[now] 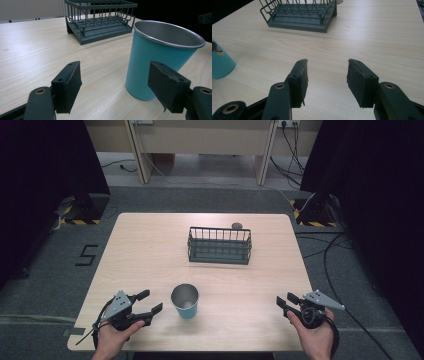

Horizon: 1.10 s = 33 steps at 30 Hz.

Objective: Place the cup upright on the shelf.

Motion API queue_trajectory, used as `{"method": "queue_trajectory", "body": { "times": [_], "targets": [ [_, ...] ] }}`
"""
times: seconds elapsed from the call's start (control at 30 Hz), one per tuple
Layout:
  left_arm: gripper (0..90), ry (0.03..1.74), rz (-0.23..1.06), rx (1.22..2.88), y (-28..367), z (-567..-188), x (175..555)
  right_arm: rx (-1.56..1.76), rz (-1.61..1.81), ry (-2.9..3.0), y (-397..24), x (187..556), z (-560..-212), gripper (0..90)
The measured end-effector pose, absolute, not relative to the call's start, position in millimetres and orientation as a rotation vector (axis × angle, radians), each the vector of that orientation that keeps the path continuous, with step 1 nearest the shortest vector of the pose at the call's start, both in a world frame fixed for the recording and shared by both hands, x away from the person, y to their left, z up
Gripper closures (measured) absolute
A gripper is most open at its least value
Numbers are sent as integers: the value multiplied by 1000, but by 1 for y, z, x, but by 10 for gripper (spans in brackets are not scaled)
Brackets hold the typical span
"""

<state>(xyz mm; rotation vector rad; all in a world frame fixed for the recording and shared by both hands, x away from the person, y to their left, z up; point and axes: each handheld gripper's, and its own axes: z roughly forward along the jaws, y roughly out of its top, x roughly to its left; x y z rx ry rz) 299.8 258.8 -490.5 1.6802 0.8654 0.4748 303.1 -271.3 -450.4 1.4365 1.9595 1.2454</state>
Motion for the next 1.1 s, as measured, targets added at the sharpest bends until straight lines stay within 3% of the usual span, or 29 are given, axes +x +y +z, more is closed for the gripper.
{"method": "queue_trajectory", "body": {
  "times": [1.1],
  "targets": [
    [226, 733, 411, 1753, 222, -490, 300, 1403, 1253, 1992, -262, 306, -451, 512]
  ]
}}
